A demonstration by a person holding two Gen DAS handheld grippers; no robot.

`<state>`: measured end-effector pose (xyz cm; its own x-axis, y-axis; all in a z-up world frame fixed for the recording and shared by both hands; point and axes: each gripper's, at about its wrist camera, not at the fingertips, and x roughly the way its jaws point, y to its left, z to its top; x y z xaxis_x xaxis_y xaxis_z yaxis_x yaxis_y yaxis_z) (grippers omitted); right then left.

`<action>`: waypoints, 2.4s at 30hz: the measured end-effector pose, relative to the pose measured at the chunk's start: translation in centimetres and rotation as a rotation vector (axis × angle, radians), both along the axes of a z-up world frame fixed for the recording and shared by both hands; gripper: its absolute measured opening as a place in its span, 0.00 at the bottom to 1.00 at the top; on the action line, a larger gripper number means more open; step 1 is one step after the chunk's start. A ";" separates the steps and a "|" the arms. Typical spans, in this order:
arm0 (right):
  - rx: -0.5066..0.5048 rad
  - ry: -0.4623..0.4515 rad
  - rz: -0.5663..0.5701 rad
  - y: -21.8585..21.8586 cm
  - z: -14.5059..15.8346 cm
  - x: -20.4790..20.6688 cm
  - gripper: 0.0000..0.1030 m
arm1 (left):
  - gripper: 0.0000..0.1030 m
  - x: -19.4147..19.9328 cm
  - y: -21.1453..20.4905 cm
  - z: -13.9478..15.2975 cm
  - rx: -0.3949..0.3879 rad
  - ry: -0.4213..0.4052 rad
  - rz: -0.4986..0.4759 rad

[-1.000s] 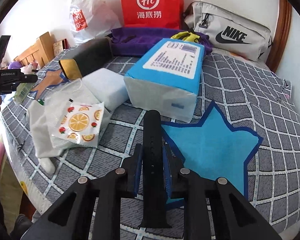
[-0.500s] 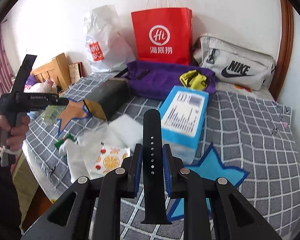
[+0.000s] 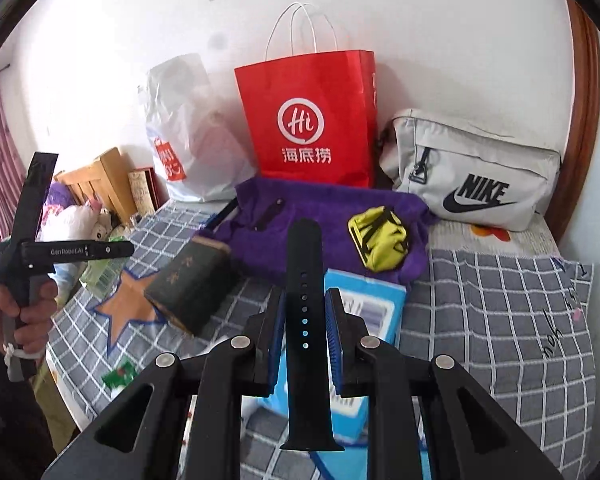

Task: Organize soft objects
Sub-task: 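Carry the strap in the right tool while the left tool carries the tissue pack to the purple towel, then open the right tool over the purple towel while the left tool releases the tissue pack there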

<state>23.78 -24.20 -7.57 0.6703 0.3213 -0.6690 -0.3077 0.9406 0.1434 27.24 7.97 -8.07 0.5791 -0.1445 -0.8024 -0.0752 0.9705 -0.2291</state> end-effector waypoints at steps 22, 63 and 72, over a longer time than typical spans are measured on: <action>-0.039 0.005 0.040 2.0 -2.6 14.4 0.19 | 0.48 11.9 -1.3 -1.5 -0.047 0.034 0.003; -0.099 0.205 0.055 1.6 -10.7 21.7 0.27 | 0.68 20.5 -4.8 -10.2 -0.089 0.246 -0.068; -0.133 0.196 0.017 1.8 -9.4 20.4 0.51 | 0.68 18.1 -4.8 -7.3 -0.049 0.223 -0.049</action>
<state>44.13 -22.45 -16.99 0.5182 0.2322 -0.8231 -0.3022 0.9501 0.0778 45.36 3.15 -15.33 0.3795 -0.2099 -0.9010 -0.0820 0.9625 -0.2587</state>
